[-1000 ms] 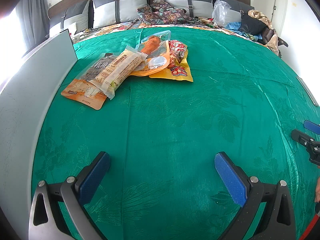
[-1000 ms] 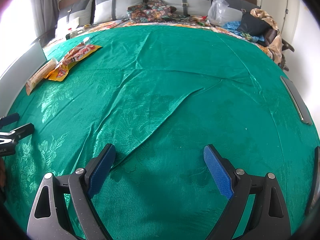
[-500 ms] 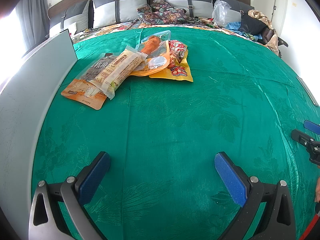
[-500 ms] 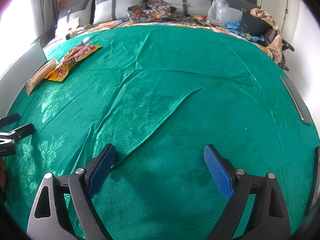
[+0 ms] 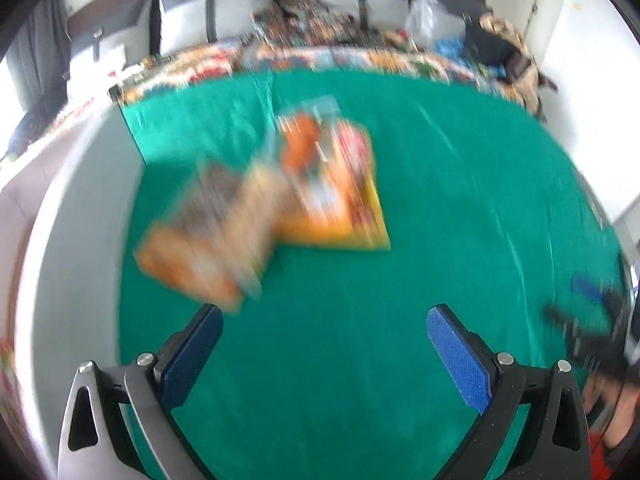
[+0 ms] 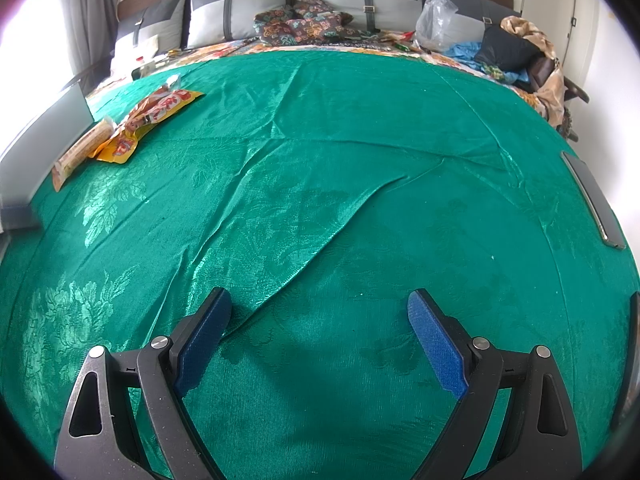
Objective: Organize snacks
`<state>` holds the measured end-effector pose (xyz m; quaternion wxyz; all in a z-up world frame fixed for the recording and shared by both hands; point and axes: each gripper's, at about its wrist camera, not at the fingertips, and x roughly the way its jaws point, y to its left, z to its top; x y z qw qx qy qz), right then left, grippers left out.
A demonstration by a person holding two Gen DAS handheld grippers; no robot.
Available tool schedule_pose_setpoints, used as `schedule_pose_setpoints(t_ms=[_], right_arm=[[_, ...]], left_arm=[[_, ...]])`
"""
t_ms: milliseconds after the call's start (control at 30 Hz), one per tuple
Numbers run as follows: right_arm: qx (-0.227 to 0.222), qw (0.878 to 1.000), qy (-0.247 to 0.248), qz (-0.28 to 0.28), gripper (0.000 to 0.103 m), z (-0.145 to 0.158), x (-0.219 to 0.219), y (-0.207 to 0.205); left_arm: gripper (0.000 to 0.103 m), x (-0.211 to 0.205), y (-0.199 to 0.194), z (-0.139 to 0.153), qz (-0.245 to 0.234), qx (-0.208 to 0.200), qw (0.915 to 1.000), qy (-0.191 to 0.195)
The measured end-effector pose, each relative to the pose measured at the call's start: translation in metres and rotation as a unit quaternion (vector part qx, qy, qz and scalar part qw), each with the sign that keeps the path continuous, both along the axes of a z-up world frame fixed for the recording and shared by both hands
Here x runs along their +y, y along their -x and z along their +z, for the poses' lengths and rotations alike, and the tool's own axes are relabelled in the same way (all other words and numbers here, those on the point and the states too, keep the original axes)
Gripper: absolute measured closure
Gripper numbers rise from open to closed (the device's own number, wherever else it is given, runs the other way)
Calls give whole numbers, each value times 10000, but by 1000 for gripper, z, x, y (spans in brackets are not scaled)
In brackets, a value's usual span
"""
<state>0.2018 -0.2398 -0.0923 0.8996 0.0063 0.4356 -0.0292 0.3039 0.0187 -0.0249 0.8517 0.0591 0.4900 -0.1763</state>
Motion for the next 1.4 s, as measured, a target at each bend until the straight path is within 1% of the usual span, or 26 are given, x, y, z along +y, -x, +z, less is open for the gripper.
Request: schedule_pose_setpoints(t_ms=[67, 133, 167, 233, 267, 300, 333, 367, 467, 533, 633, 667, 700, 733, 767, 800, 833, 933, 1000, 1033, 1100, 1167, 1233, 1267, 1300, 1400], right_arm=[[0, 10000, 0, -1, 11, 0, 0, 0], [0, 10000, 1, -2, 11, 0, 0, 0], [0, 10000, -1, -2, 11, 0, 0, 0], [-1, 10000, -2, -2, 11, 0, 0, 0], [-1, 10000, -1, -2, 11, 0, -1, 0], [-1, 10000, -1, -2, 11, 0, 0, 0], [-1, 10000, -1, -2, 11, 0, -1, 0], [-1, 10000, -1, -2, 11, 0, 0, 0], [-1, 10000, -3, -1, 11, 0, -1, 0], [0, 10000, -5, -4, 11, 0, 0, 0], [-1, 10000, -4, -6, 11, 0, 0, 0], [-1, 10000, -2, -6, 11, 0, 1, -1], [-1, 10000, -1, -7, 11, 0, 1, 0], [-1, 10000, -5, -6, 11, 0, 0, 0], [-1, 10000, -5, -6, 11, 0, 0, 0], [-1, 10000, -5, -6, 11, 0, 0, -1], [-1, 10000, -3, -6, 11, 0, 0, -1], [-2, 10000, -4, -7, 11, 0, 0, -1], [-2, 10000, -5, -7, 11, 0, 0, -1], [-2, 10000, -6, -8, 11, 0, 0, -1], [-2, 10000, -5, -8, 11, 0, 0, -1], [-3, 10000, -6, -9, 11, 0, 0, -1], [-3, 10000, -5, -9, 11, 0, 0, -1], [-3, 10000, -6, -9, 11, 0, 0, -1], [-3, 10000, -7, -10, 11, 0, 0, -1], [-3, 10000, -6, -11, 11, 0, 0, -1]], left_arm=[[1, 3, -39, 1, 64, 237, 9996, -162], [2, -1, -66, -12, -41, 595, 9971, -483], [4, -6, -78, -24, -152, 673, 9938, -870], [14, -15, -87, -42, -373, 603, 9870, -1443], [32, -18, -86, -48, -451, 607, 9850, -1554], [54, -19, -85, -55, -552, 634, 9834, -1607], [59, -20, -82, -56, -541, 507, 9829, -1685], [74, -19, -78, -53, -561, 360, 9844, -1628], [74, -4, -61, -42, -418, 577, 9935, -884], [74, 5, -35, -37, -408, 735, 9951, -522], [74, 11, 3, -41, -376, 1062, 9936, -120], [70, 13, 16, -46, -283, 1211, 9922, 17], [56, 14, 24, -50, -224, 1337, 9906, 156], [47, 17, 26, -55, -165, 1454, 9888, 292], [34, 20, 28, -56, -79, 1508, 9875, 455], [28, 22, 31, -53, -14, 1480, 9877, 507], [27, 24, 30, -48, 44, 1422, 9886, 496], [22, 32, 0, -26, 138, 976, 9948, 256], [10, 32, -31, -15, 170, 505, 9985, -157], [9, 30, -52, -15, 89, 397, 9983, -426], [9, 25, -81, -26, -149, 497, 9958, -749], [9, 14, -105, -44, -603, 814, 9884, -1135], [9, 9, -120, -59, -927, 877, 9805, -1494], [6, 7, -125, -65, -968, 903, 9792, -1540], [1, 9, -131, -67, -942, 924, 9806, -1449], [0, 21, -151, -72, -654, 1058, 9883, -885]])
